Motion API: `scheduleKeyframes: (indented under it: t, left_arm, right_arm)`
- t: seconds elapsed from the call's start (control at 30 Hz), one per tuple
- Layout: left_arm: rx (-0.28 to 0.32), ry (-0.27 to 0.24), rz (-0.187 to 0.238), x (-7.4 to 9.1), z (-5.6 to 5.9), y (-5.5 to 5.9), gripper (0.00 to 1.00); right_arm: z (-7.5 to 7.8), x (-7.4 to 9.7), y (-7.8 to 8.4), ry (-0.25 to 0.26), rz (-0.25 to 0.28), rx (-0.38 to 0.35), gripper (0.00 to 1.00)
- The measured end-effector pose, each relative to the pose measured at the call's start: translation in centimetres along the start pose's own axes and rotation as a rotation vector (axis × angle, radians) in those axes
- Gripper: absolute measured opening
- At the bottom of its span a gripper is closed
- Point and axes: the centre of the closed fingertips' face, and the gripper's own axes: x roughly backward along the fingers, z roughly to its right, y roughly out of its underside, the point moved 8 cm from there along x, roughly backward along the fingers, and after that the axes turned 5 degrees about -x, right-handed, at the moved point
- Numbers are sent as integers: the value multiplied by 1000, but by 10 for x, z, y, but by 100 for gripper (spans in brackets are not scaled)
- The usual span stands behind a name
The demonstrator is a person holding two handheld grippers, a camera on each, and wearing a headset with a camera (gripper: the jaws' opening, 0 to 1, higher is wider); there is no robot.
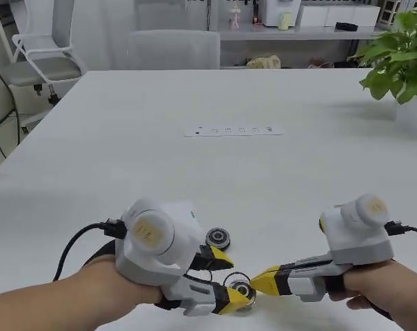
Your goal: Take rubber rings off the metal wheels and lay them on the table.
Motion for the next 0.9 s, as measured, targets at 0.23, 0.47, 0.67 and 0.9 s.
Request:
scheduleKeyframes:
  t: [0.23, 0.47, 0.67, 0.9]
  left_arm:
    - [8, -15, 17, 13, 0, -2, 35]
    - [19, -31, 45, 28, 2, -6, 42]
    - [29, -45, 60, 39, 1, -6, 46]
    - [49, -64, 71, 49, 0, -3, 51]
  right_arm:
    - [-1, 1, 0, -1, 2, 0, 0]
    - [-1, 2, -2, -1, 8, 0, 0]
    - [-2, 3, -4, -4, 14, 2, 0]
    - [-5, 3, -6, -10, 13, 9, 0]
